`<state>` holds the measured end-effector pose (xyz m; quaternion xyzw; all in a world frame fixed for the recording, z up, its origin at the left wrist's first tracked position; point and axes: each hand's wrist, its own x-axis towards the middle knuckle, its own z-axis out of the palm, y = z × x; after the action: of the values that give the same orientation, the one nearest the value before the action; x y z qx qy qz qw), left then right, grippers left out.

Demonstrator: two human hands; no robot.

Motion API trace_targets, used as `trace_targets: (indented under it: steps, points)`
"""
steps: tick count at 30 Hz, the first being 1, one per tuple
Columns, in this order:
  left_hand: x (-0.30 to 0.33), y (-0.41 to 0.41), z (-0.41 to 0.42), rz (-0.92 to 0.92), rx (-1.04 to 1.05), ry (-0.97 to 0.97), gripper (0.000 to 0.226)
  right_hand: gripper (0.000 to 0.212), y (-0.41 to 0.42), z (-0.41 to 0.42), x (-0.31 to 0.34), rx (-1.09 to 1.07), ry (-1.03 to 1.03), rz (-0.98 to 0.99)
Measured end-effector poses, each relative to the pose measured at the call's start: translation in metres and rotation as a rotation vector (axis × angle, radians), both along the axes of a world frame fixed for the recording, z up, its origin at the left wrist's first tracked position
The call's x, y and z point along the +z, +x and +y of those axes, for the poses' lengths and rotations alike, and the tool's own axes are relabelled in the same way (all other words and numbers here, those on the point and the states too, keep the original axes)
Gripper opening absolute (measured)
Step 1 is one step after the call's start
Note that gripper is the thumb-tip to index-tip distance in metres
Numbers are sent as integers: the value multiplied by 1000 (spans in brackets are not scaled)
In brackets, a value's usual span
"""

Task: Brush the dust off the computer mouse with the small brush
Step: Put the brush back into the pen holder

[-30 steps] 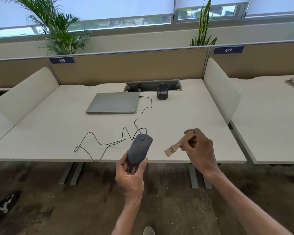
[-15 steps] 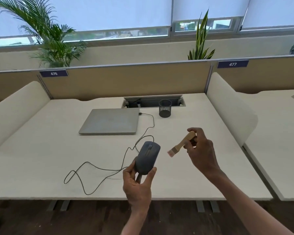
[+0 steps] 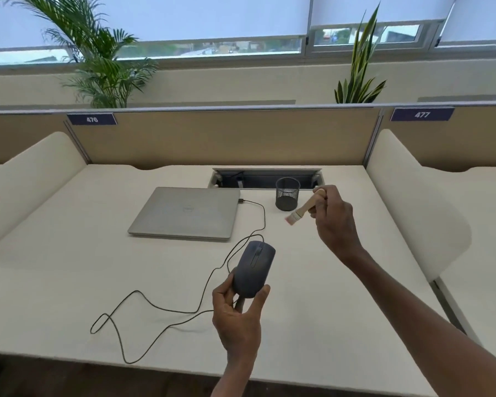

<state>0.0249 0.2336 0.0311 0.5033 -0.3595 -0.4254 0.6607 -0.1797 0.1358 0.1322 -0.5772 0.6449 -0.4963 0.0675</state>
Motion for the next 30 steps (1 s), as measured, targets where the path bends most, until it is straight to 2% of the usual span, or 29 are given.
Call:
trace_targets:
  steps: [10,14,17,22,30]
  points:
    - [-15,-43,-33,-10,88,36,63,21,-44,-137,-3,-3,-13,83]
    - [-17,-55,-45,-23,110,55,64,24,-60,-188,-20,23,53,96]
    - [-20,-63,-53,-40,109,68,64,24,-68,-217,-41,38,101,185]
    - [-23,-74,-61,-52,116,68,65,25,-73,-246,-71,14,197,327]
    - [-30,-76,-63,-57,134,101,71,22,-73,-263,-91,60,325,356]
